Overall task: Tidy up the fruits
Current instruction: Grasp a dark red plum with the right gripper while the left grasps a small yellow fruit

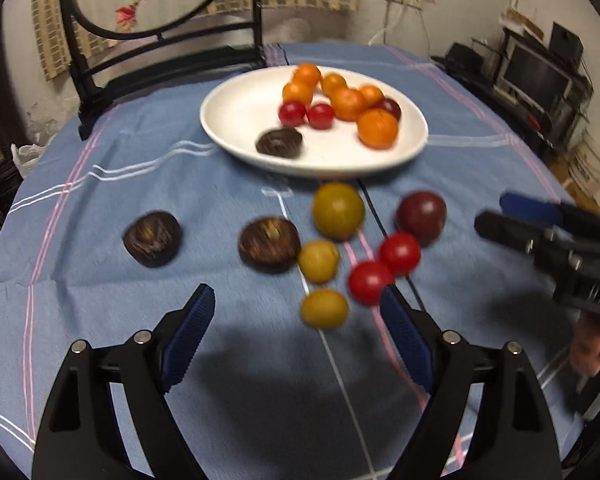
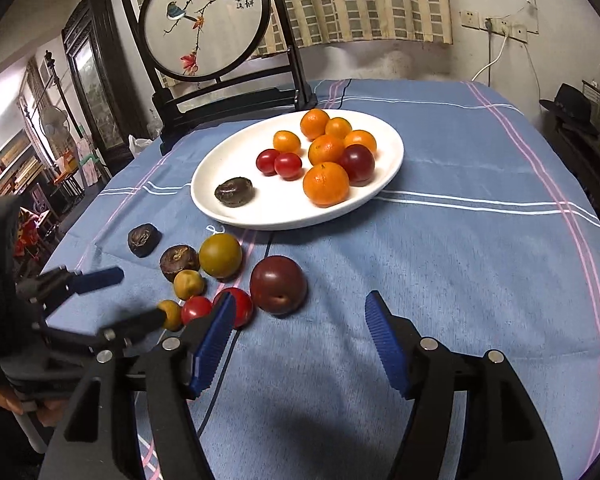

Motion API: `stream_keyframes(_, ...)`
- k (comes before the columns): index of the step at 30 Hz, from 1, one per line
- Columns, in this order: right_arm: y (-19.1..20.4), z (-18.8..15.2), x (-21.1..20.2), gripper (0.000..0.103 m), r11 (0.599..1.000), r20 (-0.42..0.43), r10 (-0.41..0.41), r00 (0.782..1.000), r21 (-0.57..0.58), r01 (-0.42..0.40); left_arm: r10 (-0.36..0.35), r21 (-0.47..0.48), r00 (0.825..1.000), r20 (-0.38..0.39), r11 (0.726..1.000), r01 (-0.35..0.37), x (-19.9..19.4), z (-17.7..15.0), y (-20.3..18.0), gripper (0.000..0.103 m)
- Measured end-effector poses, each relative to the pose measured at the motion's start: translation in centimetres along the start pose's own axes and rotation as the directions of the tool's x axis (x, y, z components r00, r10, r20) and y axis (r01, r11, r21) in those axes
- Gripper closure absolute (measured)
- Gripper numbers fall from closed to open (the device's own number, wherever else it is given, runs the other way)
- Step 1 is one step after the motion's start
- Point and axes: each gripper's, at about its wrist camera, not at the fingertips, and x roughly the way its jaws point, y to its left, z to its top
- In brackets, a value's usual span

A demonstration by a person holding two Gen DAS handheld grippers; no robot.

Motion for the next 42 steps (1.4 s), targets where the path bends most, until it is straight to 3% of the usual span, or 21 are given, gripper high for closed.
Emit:
stream_keyframes(4,0.1,-0.1,-0.4,0.035,1.0,0.013,0.005,1.0,-0.008,-0.005,-0.005,0.039,1.0,-0.03,0.999,0.006,0.9,-0.7,-0.7,0.034)
stream_keyframes(6,0.2,-0.2,-0.5,0.035,1.0,0.015,0.012,1.0,-0.014,-0.012,-0.011,0.038,0.998,-0.056,0.999,0.013,1.7,-0.6,-0.7,0.051)
stream_keyframes(10,0.7,-0.4,-0.9,0.035,0.999,0.013,0.019,1.0,-0.041,-0.018,-0.026,0.033,0.997,-0.07,0.999,0.029,2.6,-0.4,-0.7,0.066)
stream_keyframes(11,0.9,-0.5,-1.0,0.035,0.999,0.012,0.02,1.0,-0.05,-0.019,-0.04,0.041,0.997,-0.072,0.998,0.043,2.5,-0.3,-0.8,0.074)
stream_keyframes(14,1.2,-0.8,-1.0,0.035,0.996,0.006,0.003,1.0,-0.088,-0.003,-0.041,0.069,0.998,-0.055,0.997,0.044,1.9,-0.2,-1.3,0.075)
stream_keyframes(17,1.1,-0.7,-0.5,0.035,0.992,-0.023,-0.067,0.997,-0.111,0.064,-0.034,0.066,0.998,-0.045,0.997,0.037,1.6,-0.2,-1.0,0.075)
stream_keyframes(21,1.0,-0.2,0.4,0.037,0.992,-0.048,-0.071,0.996,-0.105,0.066,-0.045,0.044,0.999,-0.026,0.998,0.046,0.6,-0.2,-0.2,0.075)
stream_keyframes(29,2.6,1.7,3.6,0.046,0.994,-0.081,-0.05,0.995,-0.098,0.042,-0.054,0.024,0.998,-0.018,0.998,0.055,-0.2,-0.6,0.7,0.075)
stream_keyframes(33,2.6,2.0,5.6,0.057,0.995,-0.132,-0.062,0.989,-0.085,0.051,-0.053,0.015,0.998,-0.015,0.998,0.053,-0.2,-0.4,1.1,0.075)
stream_keyframes(35,2.0,2.2,5.8,0.063,0.999,-0.133,-0.025,0.991,-0.045,0.019,-0.052,0.013,0.998,-0.016,0.999,0.053,-0.1,-0.3,1.3,0.075)
stream_keyframes(42,1.7,2.5,5.0,0.064,1.0,-0.121,0.005,0.993,-0.016,-0.007,-0.049,0.002,0.999,0.017,0.999,0.049,-0.7,1.8,2.0,0.075)
